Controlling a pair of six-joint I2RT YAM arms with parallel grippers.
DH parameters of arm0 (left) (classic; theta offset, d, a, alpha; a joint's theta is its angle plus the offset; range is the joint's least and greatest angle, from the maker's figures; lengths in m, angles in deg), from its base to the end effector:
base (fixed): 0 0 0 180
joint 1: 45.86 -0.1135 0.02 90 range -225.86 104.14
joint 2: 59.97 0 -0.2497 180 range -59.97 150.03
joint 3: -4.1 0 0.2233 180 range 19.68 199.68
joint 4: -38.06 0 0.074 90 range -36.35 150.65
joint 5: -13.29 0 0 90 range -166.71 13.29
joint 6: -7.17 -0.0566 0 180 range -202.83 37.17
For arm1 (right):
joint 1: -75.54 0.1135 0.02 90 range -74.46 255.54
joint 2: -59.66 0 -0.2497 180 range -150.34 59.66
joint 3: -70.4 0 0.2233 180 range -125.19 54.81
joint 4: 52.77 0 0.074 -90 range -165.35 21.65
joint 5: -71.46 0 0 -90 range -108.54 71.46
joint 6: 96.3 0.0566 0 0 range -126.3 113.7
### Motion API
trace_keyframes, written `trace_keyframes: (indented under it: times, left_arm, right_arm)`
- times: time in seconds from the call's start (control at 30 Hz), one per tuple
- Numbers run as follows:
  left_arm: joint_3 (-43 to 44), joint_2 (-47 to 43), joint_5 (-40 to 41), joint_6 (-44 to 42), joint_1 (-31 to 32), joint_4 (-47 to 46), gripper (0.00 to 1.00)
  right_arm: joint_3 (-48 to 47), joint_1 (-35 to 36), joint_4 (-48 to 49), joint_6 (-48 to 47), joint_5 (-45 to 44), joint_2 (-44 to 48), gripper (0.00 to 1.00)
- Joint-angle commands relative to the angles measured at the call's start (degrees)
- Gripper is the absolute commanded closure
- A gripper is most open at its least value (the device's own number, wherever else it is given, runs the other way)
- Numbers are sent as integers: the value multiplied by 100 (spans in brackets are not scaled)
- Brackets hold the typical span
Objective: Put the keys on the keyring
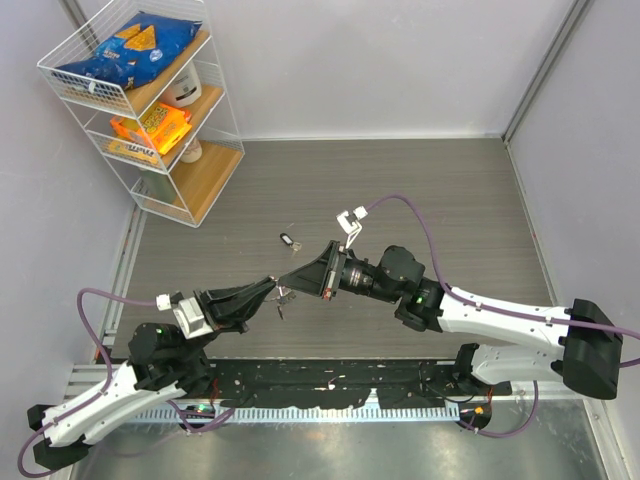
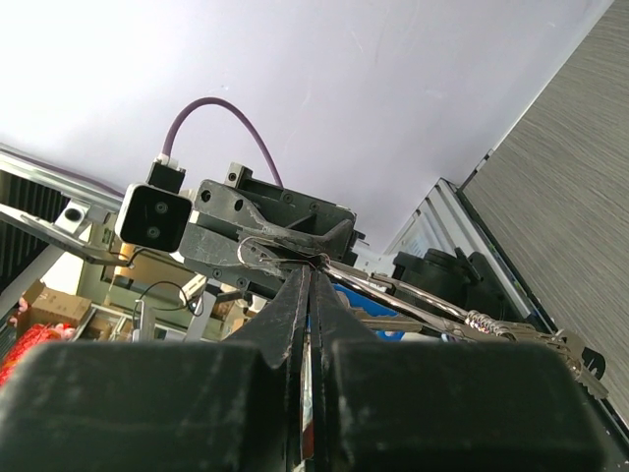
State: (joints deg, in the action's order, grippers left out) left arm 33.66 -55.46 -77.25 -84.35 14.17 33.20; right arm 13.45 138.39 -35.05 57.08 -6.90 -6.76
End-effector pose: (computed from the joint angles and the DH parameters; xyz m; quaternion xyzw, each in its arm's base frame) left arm 0.0428 -0.0753 0.2928 0.2597 0.4281 -0.4251 0.7541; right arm 0.1123 0.2441 0.3242 -0.0737 0.6514 0.7009 0.2810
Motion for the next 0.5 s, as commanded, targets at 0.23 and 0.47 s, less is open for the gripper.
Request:
trace_keyframes:
  times: [0.23, 0.47]
  left_arm:
    - [26, 6, -34, -41, -9, -390, 100]
    - [26, 41, -17, -59, 0, -416, 100]
  right_arm:
    - [-302, 17, -51, -246, -92, 365, 94]
    - [-337, 17, -333, -379, -100, 568, 94]
